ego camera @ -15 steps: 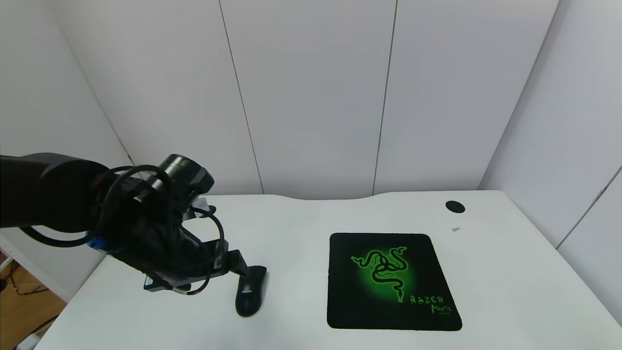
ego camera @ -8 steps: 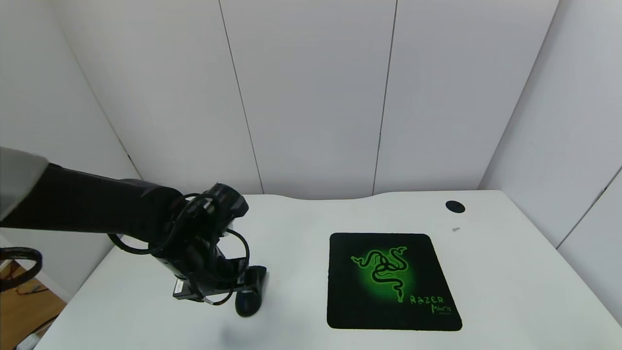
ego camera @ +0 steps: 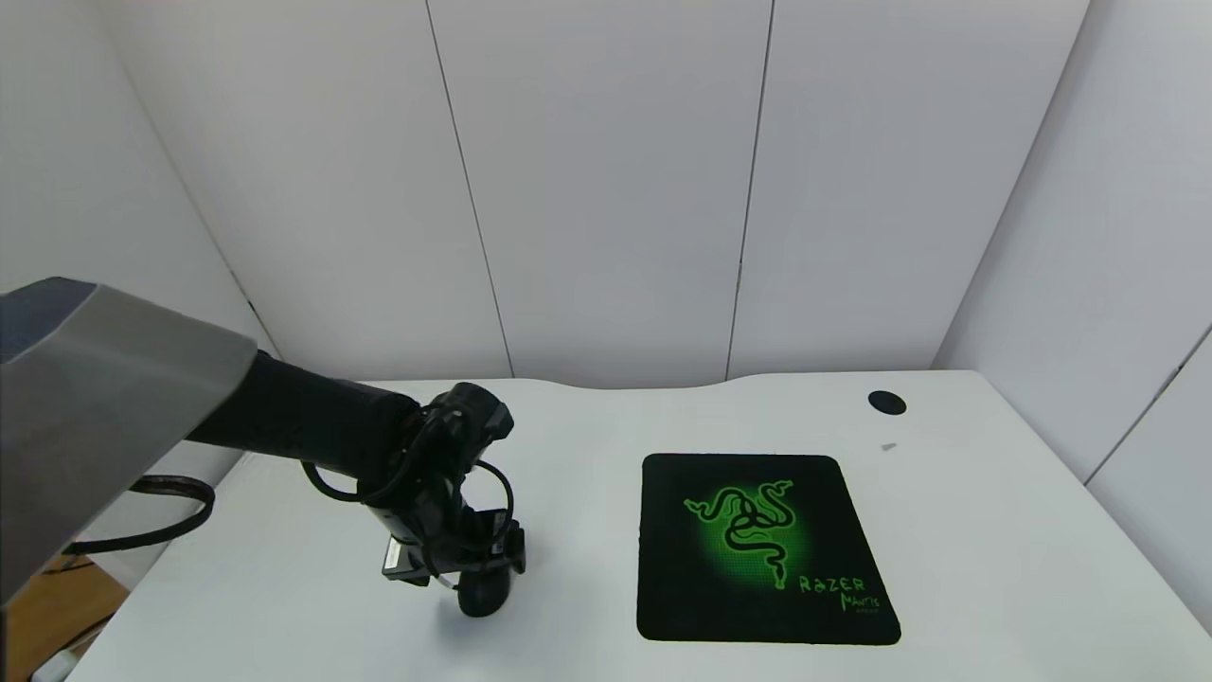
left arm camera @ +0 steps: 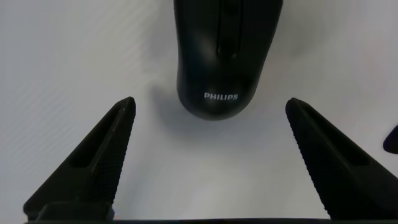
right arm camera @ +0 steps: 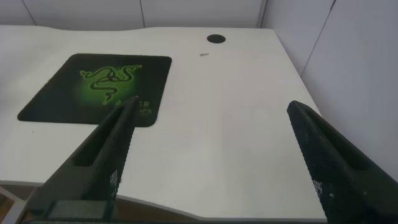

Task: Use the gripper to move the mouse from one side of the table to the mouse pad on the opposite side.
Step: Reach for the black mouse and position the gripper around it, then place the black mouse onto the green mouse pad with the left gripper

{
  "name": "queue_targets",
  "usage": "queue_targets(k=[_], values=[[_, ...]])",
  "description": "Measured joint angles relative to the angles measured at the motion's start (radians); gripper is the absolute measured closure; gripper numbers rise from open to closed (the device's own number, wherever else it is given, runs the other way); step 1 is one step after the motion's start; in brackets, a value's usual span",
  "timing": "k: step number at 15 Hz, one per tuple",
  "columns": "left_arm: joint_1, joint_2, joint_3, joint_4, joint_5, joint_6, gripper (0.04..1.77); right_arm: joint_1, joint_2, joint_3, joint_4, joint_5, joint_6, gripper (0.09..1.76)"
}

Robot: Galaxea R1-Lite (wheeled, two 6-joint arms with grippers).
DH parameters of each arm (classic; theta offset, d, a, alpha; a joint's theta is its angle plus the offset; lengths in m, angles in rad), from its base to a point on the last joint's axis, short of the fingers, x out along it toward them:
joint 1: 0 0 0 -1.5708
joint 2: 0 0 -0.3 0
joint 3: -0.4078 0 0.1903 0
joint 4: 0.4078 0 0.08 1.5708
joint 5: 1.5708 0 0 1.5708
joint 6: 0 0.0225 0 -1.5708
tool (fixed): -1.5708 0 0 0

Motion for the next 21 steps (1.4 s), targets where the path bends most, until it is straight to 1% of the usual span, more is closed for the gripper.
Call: queue_targets(k=[1,4,11,14,15,16,18,21], values=[[0.006,0.015,-0.004,-0.021,0.006,0.000,0.09,0.000,0.000,0.000,0.000,0.000,0.000,0.14],[0.017,0.052,-0.009,-0.069,0.063,-0.002,0.09,0.000,0.000,0.000,0.000,0.000,0.000,0.14],[0.019,0.069,-0.010,-0.078,0.059,-0.006,0.09,0.000,0.000,0.000,0.000,0.000,0.000,0.14],[0.017,0.067,-0.010,-0.078,0.056,-0.008,0.59,0.000,0.000,0.000,0.000,0.000,0.000,0.14],[0.017,0.067,-0.010,-0.078,0.053,-0.009,0.74,0.000,0.000,0.000,0.000,0.000,0.000,0.14],[0.017,0.067,-0.010,-0.078,0.052,-0.009,0.83,0.000,0.000,0.000,0.000,0.000,0.000,0.14],[0.017,0.068,-0.010,-0.092,0.054,-0.010,0.89,0.000,0.000,0.000,0.000,0.000,0.000,0.14],[0.017,0.068,-0.006,-0.107,0.056,-0.006,0.90,0.000,0.000,0.000,0.000,0.000,0.000,0.14]])
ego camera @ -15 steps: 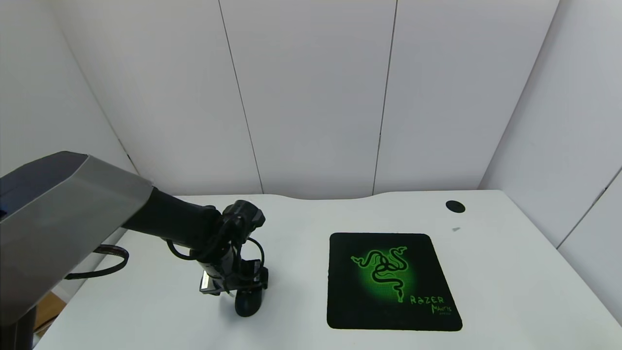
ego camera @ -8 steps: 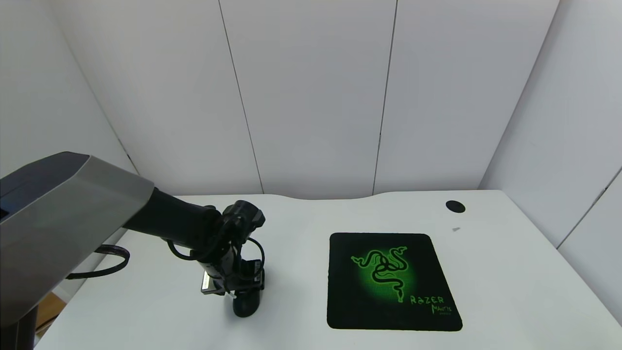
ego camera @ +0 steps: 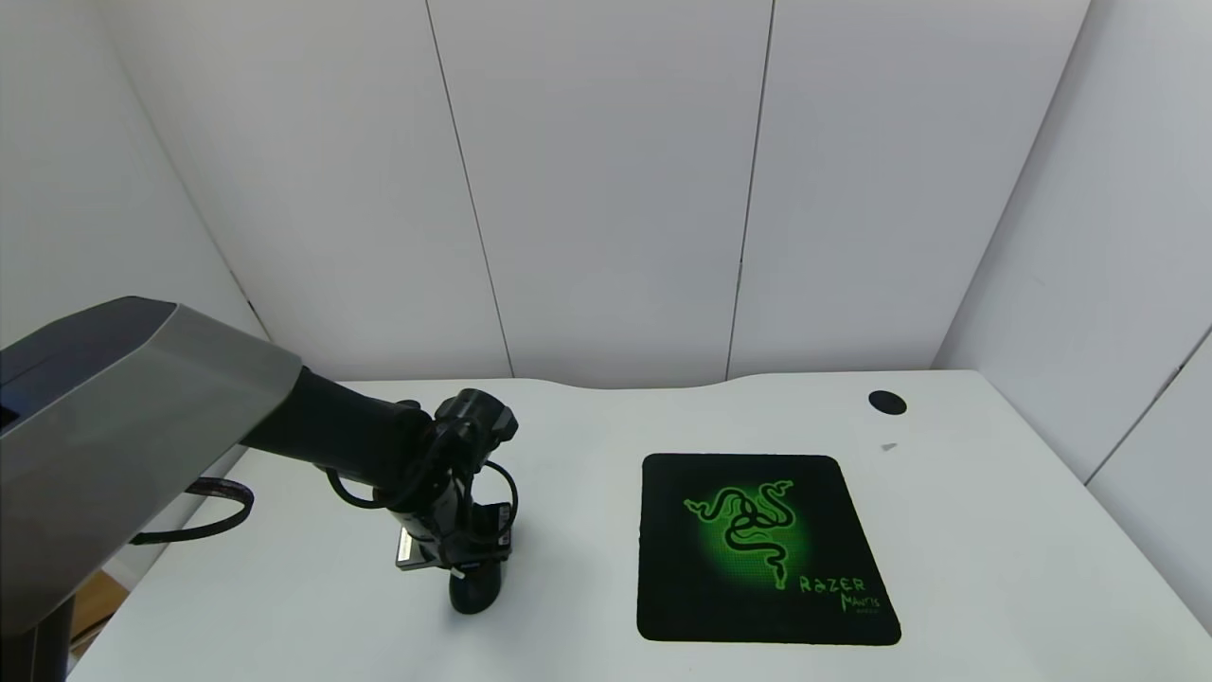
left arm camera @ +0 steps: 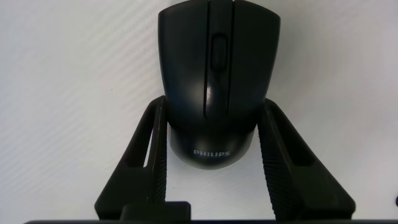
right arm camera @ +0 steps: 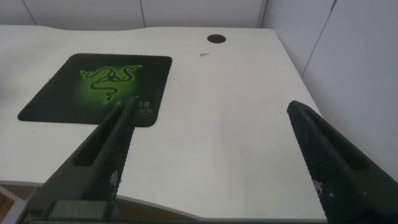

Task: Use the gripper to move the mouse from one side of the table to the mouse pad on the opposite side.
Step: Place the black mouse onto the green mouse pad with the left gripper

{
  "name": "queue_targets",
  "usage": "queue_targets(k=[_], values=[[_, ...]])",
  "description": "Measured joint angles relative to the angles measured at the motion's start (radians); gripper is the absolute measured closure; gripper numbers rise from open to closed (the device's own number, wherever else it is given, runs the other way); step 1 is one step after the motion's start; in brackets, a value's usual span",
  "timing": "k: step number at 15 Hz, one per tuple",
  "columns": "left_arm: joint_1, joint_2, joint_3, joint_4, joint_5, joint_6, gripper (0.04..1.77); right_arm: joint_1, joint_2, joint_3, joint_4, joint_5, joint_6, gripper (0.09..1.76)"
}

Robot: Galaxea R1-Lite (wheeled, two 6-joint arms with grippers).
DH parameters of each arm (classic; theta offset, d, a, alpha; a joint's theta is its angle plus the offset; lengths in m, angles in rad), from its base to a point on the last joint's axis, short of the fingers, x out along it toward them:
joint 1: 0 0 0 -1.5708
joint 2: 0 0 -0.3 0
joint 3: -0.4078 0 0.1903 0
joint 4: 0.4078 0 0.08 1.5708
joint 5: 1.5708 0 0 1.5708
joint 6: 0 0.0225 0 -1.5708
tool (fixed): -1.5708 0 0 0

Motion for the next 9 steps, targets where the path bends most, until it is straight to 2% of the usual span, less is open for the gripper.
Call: queue_targets(k=[7,9], values=[[-0.001,-0.010,-0.009,0.017,0.000,0.002,0.90,0.000,0.000,0.000,0.000,0.000,0.000,0.14],[-0.015,-0.024,-0.035,0.097,-0.001,-0.010,0.91,0.000,0.000,0.000,0.000,0.000,0.000,0.14]])
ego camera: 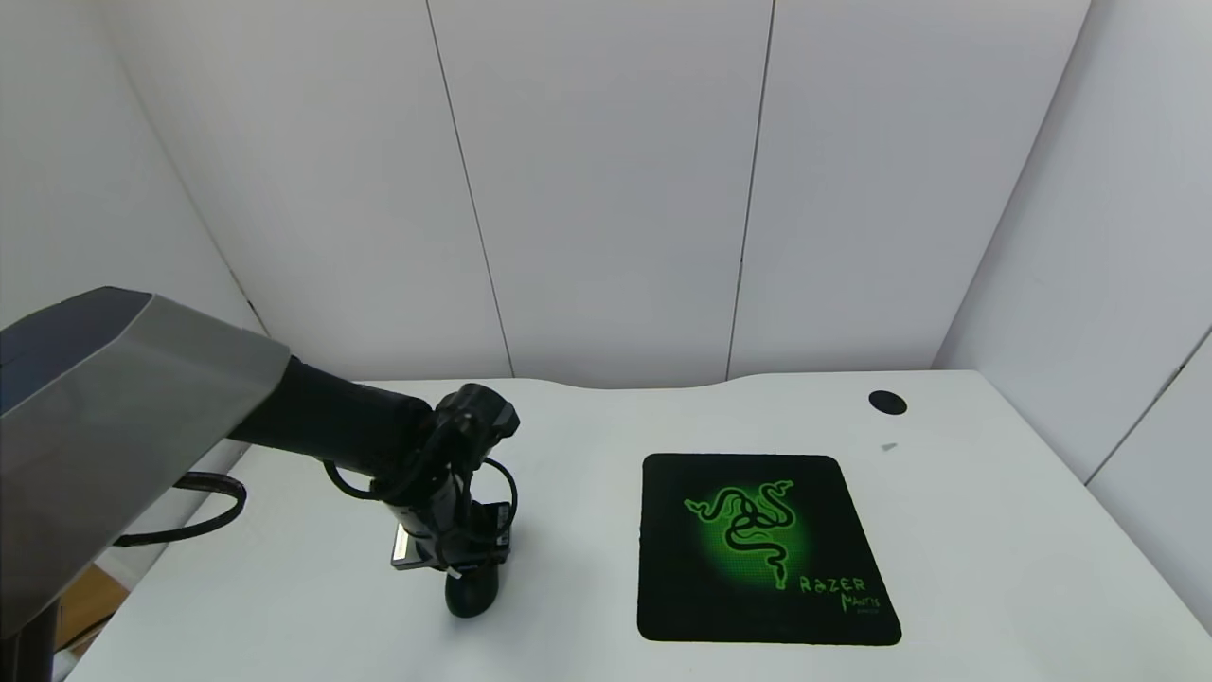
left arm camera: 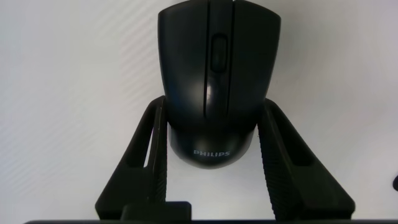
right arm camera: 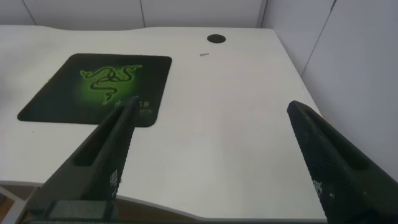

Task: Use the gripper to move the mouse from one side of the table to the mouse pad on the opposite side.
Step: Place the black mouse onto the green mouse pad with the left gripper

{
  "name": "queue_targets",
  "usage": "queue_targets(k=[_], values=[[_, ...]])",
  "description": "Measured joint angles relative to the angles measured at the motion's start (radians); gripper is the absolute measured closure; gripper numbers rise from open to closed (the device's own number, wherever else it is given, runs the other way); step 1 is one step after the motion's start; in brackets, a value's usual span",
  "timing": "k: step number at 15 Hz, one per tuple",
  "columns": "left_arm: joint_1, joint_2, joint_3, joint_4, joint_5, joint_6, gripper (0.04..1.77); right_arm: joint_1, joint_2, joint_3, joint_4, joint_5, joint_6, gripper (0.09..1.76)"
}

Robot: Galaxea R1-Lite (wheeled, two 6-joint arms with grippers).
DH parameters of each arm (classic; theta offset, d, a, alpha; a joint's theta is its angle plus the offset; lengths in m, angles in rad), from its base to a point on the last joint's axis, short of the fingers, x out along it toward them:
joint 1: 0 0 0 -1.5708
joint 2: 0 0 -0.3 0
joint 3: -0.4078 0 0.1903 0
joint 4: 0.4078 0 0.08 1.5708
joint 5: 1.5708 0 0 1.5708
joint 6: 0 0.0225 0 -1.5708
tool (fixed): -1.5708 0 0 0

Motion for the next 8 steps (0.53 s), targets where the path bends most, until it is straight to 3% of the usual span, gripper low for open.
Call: queue_targets(k=[5,8], values=[[-0.047,-0.027,-0.169,0.275,-0.010,-0.054,0.91,0.000,0.000,0.000,0.000,0.000,0.000,0.14],[-0.086,-0.032,-0.260,0.374,-0.017,-0.094,0.91,0.000,0.000,0.000,0.000,0.000,0.000,0.14]])
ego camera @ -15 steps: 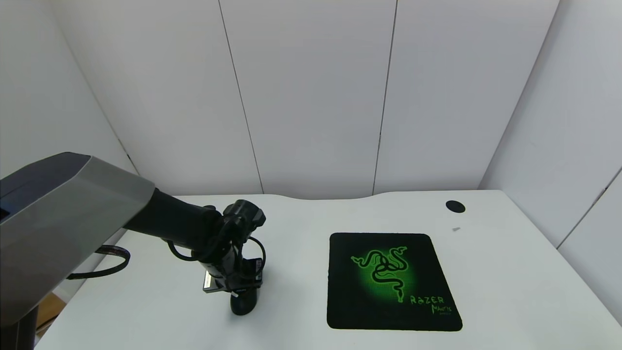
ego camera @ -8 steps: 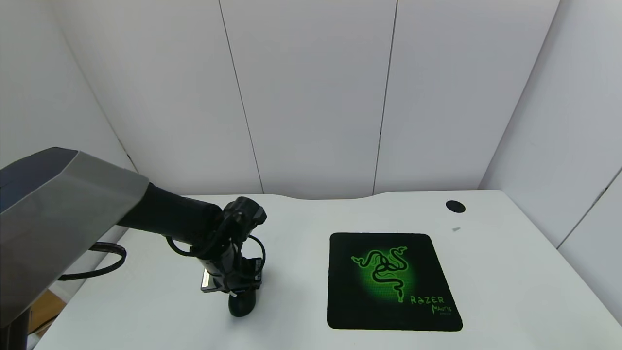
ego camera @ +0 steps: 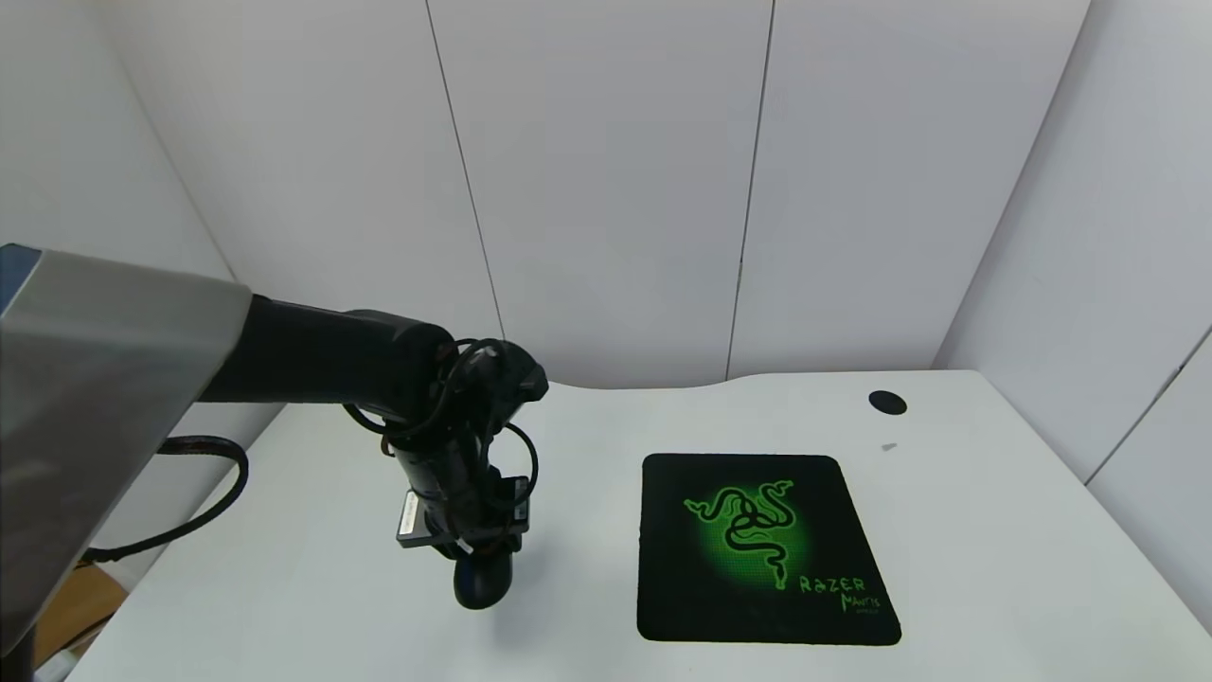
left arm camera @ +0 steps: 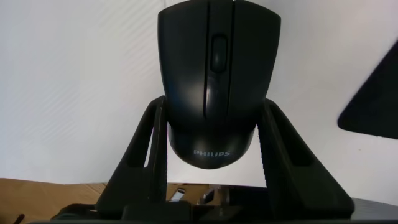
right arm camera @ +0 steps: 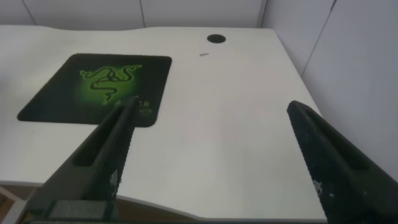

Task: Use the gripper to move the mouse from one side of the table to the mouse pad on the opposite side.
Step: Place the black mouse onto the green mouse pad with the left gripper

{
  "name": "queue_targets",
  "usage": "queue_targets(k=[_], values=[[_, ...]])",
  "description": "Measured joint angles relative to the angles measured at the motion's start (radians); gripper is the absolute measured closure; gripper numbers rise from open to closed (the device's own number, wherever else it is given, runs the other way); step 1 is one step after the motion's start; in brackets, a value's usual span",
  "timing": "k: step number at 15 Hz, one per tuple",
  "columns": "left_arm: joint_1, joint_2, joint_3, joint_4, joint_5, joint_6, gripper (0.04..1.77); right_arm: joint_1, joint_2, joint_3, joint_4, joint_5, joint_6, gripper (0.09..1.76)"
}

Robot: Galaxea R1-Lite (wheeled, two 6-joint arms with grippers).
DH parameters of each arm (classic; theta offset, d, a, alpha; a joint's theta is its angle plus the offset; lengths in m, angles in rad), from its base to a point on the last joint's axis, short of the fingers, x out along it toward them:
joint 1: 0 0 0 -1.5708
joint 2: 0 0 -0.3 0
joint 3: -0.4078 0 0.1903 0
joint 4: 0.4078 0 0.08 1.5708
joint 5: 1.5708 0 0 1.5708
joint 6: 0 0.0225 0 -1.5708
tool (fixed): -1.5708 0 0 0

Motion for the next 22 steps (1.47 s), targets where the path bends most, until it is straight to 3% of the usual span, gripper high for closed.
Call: queue_targets(k=[9,15,18,22], values=[[-0.195,0.015,-0.204,0.047,0.021,-0.181,0.91,0.000,0.000,0.000,0.000,0.000,0.000,0.14],[-0.298,0.125,-0.426,0.128,0.046,-0.208,0.91,0.000,0.000,0.000,0.000,0.000,0.000,0.14],[-0.357,0.188,-0.460,0.067,0.091,-0.215,0.91,0.000,0.000,0.000,0.000,0.000,0.000,0.14],[-0.397,0.239,-0.465,-0.006,0.109,-0.241,0.91,0.000,0.000,0.000,0.000,0.000,0.000,0.14]])
